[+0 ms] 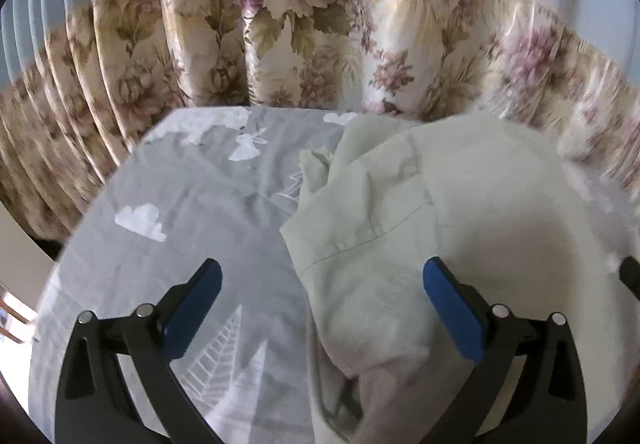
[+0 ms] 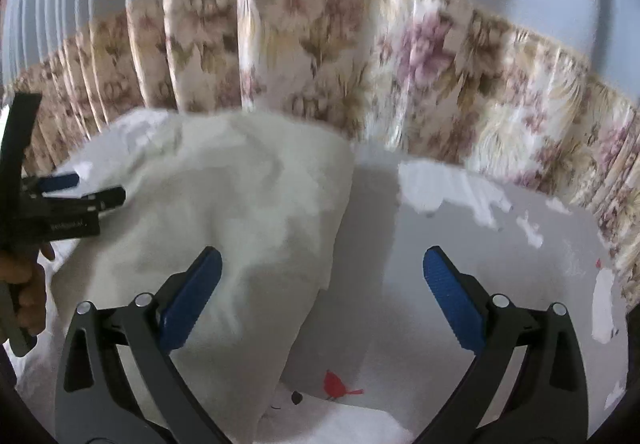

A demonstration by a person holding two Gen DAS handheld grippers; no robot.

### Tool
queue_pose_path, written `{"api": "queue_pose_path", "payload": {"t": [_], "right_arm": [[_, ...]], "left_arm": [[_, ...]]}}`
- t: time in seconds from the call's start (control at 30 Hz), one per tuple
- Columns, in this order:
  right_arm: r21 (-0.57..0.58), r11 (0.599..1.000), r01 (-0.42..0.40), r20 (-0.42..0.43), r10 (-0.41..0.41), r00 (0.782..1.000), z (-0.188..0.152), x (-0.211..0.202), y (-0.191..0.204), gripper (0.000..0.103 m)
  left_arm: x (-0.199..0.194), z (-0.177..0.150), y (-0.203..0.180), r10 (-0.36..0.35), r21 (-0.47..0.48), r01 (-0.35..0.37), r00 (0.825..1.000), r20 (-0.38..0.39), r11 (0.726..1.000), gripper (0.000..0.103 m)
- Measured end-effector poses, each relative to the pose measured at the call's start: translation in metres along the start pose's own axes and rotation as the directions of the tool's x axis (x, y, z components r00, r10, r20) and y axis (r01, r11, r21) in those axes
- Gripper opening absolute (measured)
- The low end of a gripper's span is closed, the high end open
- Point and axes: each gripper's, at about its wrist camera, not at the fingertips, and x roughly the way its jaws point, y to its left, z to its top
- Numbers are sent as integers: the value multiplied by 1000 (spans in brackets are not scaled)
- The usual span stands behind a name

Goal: Fold large clothes

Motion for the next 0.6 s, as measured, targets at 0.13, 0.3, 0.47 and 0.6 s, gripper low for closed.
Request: {"api": "queue_pose_path", "payload": {"t": [0.13, 0.3, 0.47, 0.6], "right_arm": [[84, 995, -51, -9, 52, 999, 7, -1, -16, 100], [158, 981, -113, -33, 120, 992, 11, 15, -17, 100], [217, 967, -133, -102, 158, 982, 10, 48, -13, 100], [246, 956, -156, -123, 191, 974, 3, 65, -11, 100]], "left_arm": [[1, 1, 0, -106, -42, 104, 993, -45, 994, 101], [19, -2, -8, -117, -45, 113, 988, -103, 993, 101], [33, -7, -1, -153, -88, 142, 979, -131, 986, 102], [37, -12, 0, -160, -86, 149, 977, -139, 985, 102]]}}
